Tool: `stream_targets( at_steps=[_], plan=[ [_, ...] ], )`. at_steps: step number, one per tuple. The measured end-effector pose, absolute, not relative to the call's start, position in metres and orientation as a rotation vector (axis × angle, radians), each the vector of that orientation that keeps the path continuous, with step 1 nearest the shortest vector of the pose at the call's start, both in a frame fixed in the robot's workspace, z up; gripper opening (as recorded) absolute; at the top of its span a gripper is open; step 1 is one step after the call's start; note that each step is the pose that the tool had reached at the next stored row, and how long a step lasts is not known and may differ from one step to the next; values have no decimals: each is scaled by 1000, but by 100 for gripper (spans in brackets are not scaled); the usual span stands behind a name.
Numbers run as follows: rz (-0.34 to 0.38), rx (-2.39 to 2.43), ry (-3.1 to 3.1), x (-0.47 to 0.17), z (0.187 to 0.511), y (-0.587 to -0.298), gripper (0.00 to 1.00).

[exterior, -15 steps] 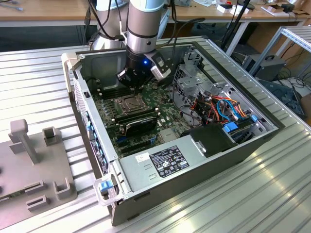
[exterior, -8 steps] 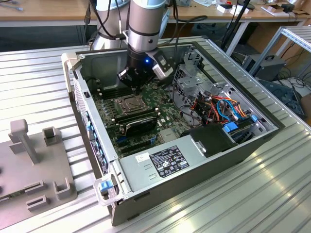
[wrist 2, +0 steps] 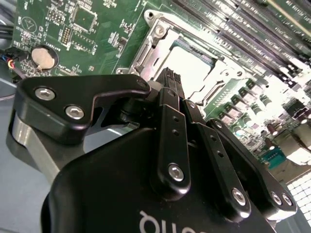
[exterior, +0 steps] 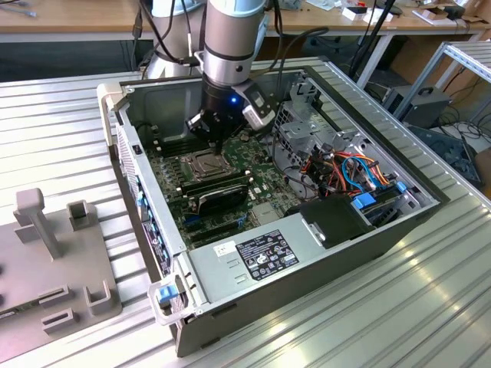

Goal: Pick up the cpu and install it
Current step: 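Install the first cpu locking lever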

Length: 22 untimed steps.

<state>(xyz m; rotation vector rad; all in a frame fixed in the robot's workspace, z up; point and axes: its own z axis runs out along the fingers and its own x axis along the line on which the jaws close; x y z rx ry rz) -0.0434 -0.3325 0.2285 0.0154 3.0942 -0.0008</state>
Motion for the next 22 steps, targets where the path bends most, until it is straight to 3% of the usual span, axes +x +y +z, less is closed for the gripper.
stream_targets(
  at_steps=[16, 22],
  plan=[
    [-29, 15, 3094, -48, 228, -332, 11],
    [-87, 13, 3093, -48, 227, -332, 11]
  ],
)
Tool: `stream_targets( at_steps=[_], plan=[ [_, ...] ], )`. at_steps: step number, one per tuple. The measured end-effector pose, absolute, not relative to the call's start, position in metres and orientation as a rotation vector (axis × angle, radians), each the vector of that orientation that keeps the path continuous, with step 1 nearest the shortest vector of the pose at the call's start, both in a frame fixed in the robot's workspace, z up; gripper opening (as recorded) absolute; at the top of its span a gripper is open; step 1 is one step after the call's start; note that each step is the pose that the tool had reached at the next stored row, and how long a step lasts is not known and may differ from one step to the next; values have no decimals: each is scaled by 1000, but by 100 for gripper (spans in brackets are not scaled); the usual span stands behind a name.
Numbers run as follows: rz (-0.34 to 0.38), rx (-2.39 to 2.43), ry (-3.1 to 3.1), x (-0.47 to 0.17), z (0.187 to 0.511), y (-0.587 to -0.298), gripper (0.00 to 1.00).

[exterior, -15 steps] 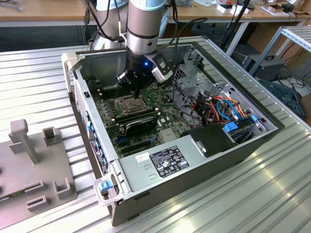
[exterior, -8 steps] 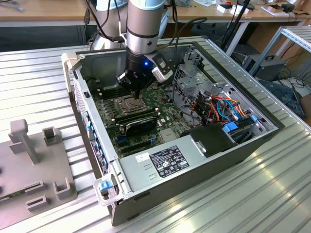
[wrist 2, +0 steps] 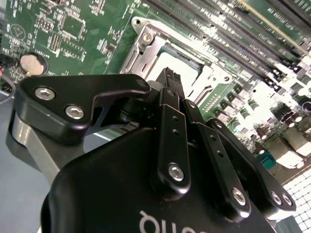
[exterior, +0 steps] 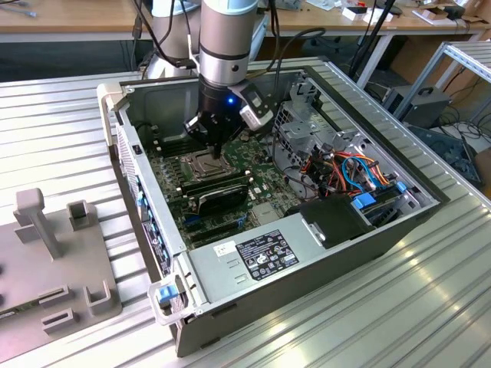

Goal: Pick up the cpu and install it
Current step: 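Install the first cpu locking lever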

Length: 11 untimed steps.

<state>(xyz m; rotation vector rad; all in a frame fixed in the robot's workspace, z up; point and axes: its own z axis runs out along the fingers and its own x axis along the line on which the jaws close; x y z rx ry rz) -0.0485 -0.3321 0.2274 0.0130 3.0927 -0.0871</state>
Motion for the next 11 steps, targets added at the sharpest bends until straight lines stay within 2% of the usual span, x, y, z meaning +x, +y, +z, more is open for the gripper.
stream_targets(
  at_steps=[11],
  plan=[
    [-88, 13, 3092, -51, 229, -332, 11]
  ],
)
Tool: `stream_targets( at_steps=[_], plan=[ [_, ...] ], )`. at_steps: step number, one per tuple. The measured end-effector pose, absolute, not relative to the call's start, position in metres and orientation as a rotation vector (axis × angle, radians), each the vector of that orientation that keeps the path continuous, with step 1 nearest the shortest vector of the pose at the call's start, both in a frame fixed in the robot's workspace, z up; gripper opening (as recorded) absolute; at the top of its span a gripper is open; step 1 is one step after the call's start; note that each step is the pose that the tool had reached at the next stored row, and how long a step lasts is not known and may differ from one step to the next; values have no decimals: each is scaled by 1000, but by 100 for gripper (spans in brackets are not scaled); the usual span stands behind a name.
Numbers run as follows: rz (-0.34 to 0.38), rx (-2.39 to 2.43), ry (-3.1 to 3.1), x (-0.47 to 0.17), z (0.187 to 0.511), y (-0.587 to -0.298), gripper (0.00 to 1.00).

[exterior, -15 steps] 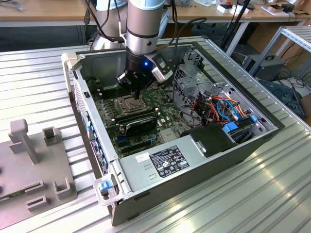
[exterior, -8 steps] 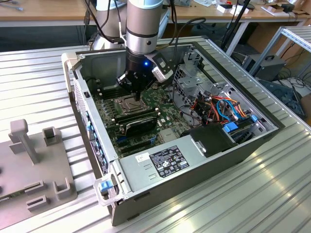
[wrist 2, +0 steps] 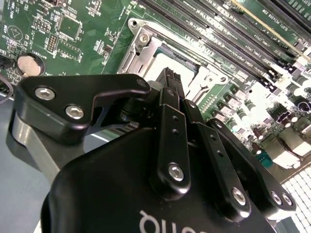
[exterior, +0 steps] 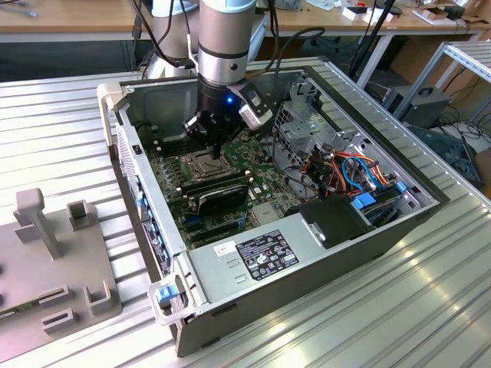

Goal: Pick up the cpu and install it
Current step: 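Install the first cpu locking lever, then install the second cpu locking lever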

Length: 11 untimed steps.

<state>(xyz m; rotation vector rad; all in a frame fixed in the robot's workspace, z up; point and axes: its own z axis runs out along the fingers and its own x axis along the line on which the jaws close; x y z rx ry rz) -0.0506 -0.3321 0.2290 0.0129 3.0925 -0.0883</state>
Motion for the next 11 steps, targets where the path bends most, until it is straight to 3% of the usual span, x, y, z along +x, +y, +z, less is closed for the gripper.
stream_targets(
  at_steps=[11],
  plan=[
    [-89, 13, 3093, -55, 229, -332, 11]
  ],
)
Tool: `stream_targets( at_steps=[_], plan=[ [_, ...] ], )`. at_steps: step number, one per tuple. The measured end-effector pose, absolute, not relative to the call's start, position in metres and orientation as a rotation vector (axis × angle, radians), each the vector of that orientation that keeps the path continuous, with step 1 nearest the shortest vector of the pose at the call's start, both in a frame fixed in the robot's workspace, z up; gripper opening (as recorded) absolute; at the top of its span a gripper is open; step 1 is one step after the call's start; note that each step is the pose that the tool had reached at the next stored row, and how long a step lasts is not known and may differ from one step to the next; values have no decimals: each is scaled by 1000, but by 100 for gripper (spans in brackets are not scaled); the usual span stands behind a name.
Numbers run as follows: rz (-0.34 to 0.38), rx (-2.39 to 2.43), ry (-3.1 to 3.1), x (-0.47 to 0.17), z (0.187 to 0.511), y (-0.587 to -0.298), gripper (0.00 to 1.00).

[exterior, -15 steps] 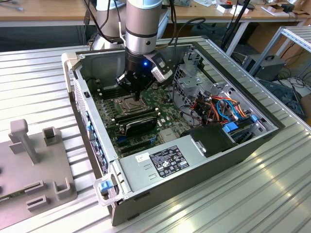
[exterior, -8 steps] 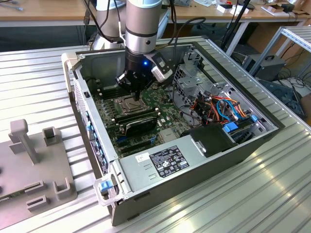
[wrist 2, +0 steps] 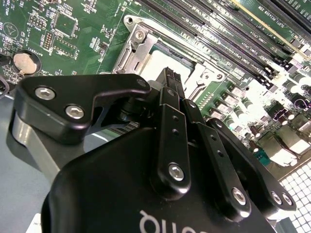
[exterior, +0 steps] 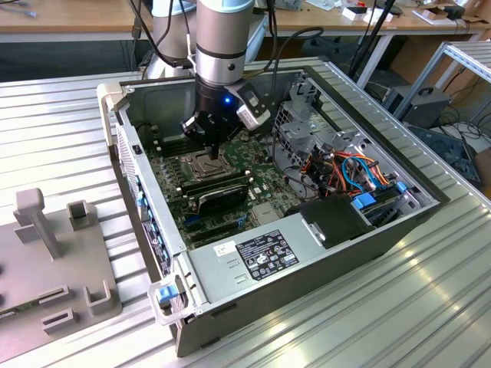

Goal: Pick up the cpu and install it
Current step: 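Install the second cpu locking lever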

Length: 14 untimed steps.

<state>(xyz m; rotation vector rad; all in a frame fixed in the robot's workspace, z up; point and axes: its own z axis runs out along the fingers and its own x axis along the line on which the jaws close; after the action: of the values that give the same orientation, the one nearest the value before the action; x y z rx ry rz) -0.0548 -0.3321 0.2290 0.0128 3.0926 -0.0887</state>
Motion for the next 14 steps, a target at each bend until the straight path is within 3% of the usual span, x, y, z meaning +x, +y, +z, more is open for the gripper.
stream_targets(
  at_steps=[14],
  plan=[
    [-88, 13, 3092, -55, 234, -332, 11]
  ],
)
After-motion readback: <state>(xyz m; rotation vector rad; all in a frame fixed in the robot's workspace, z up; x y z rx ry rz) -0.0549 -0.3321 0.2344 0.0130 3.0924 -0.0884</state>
